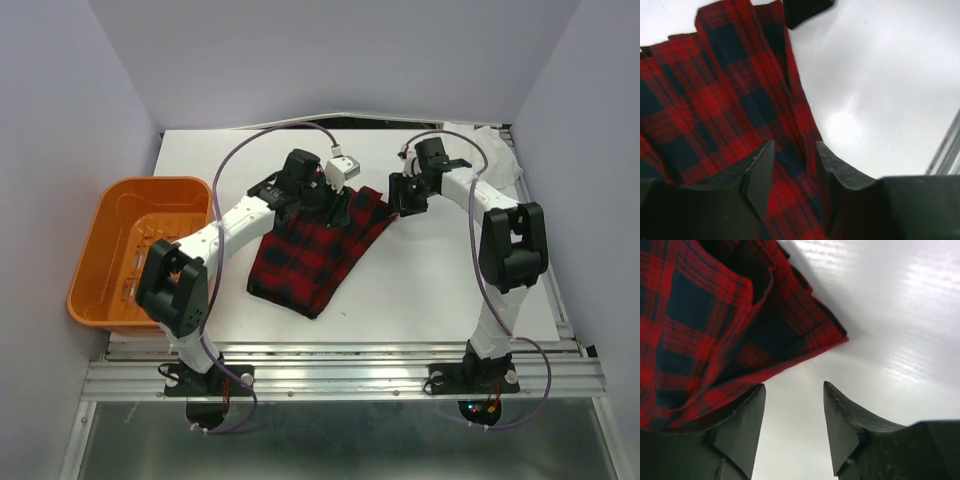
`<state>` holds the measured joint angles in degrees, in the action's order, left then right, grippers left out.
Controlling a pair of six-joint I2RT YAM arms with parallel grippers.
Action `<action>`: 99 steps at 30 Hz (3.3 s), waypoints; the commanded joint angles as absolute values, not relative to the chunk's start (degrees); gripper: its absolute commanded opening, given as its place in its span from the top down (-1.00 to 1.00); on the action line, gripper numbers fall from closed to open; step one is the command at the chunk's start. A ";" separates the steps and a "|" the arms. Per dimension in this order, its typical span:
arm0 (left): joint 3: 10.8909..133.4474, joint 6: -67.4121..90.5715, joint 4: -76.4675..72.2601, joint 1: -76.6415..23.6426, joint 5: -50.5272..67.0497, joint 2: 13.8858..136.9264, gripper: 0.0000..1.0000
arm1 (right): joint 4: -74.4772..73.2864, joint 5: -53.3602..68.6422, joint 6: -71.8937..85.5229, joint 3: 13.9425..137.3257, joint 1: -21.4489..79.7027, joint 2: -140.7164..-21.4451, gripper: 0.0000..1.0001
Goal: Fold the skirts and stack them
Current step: Fold the skirt
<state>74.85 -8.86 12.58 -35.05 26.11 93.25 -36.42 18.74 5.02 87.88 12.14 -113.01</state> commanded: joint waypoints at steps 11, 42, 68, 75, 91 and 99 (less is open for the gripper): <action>84.82 -4.40 7.03 -33.84 28.65 111.44 0.12 | -26.30 29.79 18.80 76.29 11.78 -115.83 -0.19; 81.56 -10.36 17.65 -35.24 11.00 98.09 0.01 | -19.50 24.70 21.53 93.94 9.41 -125.94 0.45; 71.01 8.26 21.97 -47.90 -1.76 98.26 -0.33 | -7.47 37.44 34.01 57.39 20.74 -111.62 -0.11; 71.54 7.91 22.06 -48.25 -1.14 100.98 -0.20 | -6.86 37.88 34.36 56.78 21.27 -112.24 0.03; 71.36 7.12 20.21 -48.34 3.60 100.82 0.96 | -5.45 39.64 34.45 58.09 23.55 -115.84 0.76; 71.72 6.77 19.60 -48.34 8.43 98.09 1.00 | -5.54 39.20 34.63 58.53 24.08 -116.10 0.97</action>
<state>70.11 7.22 20.88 -47.99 4.62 102.45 -4.01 44.27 36.03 58.28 22.41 -113.38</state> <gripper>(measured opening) 0.017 0.089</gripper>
